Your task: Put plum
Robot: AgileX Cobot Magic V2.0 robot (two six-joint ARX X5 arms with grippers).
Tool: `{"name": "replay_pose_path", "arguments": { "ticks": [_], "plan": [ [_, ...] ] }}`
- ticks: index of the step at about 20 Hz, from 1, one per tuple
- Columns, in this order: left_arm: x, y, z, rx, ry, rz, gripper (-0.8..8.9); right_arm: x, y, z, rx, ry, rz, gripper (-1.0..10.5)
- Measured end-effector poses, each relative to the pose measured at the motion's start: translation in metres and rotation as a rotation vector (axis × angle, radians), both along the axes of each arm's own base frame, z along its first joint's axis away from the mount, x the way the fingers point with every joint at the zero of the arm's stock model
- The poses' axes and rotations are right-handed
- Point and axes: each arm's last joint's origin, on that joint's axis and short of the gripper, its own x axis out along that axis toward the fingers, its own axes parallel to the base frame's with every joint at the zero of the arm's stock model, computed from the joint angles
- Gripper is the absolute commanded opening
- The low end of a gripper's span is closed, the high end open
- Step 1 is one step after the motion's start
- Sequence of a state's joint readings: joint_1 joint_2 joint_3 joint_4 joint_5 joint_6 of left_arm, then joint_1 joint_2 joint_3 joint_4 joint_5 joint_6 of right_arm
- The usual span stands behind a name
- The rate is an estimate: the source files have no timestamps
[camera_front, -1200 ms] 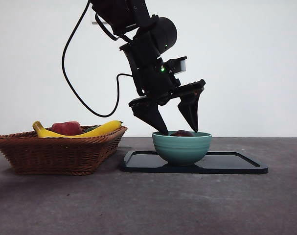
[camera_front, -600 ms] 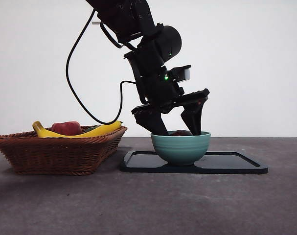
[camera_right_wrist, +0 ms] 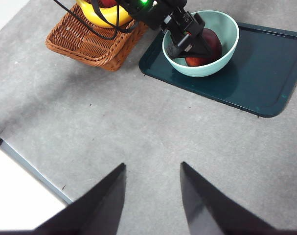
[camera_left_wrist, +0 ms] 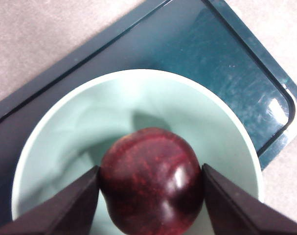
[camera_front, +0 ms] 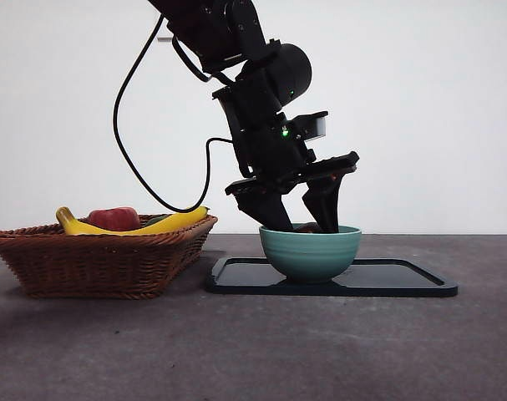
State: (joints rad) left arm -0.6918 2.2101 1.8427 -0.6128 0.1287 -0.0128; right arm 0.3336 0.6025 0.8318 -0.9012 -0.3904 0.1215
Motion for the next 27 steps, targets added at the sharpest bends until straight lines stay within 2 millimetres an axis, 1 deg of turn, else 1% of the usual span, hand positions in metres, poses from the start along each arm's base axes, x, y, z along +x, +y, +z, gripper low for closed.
{"name": "replay_pose_path", "arguments": {
  "ticks": [7,10,13,15,17,19,21,23,25,27],
  "plan": [
    [0.0,0.0,0.002,0.006,0.007,0.0,2.44,0.0,0.0,0.0,-0.001,-0.001,-0.001,1.8],
    [0.002,-0.002,0.017,-0.01,-0.012,0.0,2.44,0.0,0.0,0.0,-0.001,-0.001,-0.001,1.8],
    [0.003,-0.002,0.047,-0.035,-0.044,0.0,2.45,0.0,0.0,0.0,-0.001,-0.001,-0.001,1.8],
    [0.002,-0.001,0.072,-0.047,-0.061,-0.003,2.47,0.0,0.0,0.0,-0.001,-0.001,-0.001,1.8],
    [-0.001,0.005,0.102,-0.073,-0.095,0.003,2.48,0.0,0.0,0.0,-0.001,-0.001,-0.001,1.8],
    [-0.004,0.017,0.134,-0.11,-0.142,0.017,2.48,0.0,0.0,0.0,-0.001,-0.001,-0.001,1.8],
    [-0.012,0.036,0.164,-0.14,-0.185,0.04,2.48,0.0,0.0,0.0,-0.001,-0.001,-0.001,1.8],
    [-0.024,0.06,0.191,-0.151,-0.204,0.066,2.48,0.0,0.0,0.0,-0.001,-0.001,-0.001,1.8],
    [-0.036,0.083,0.212,-0.155,-0.216,0.095,2.48,0.0,0.0,0.0,-0.001,-0.001,-0.001,1.8],
    [-0.047,0.111,0.232,-0.152,-0.224,0.141,2.48,0.0,0.0,0.0,-0.001,-0.001,-0.001,1.8]
  ]
}}
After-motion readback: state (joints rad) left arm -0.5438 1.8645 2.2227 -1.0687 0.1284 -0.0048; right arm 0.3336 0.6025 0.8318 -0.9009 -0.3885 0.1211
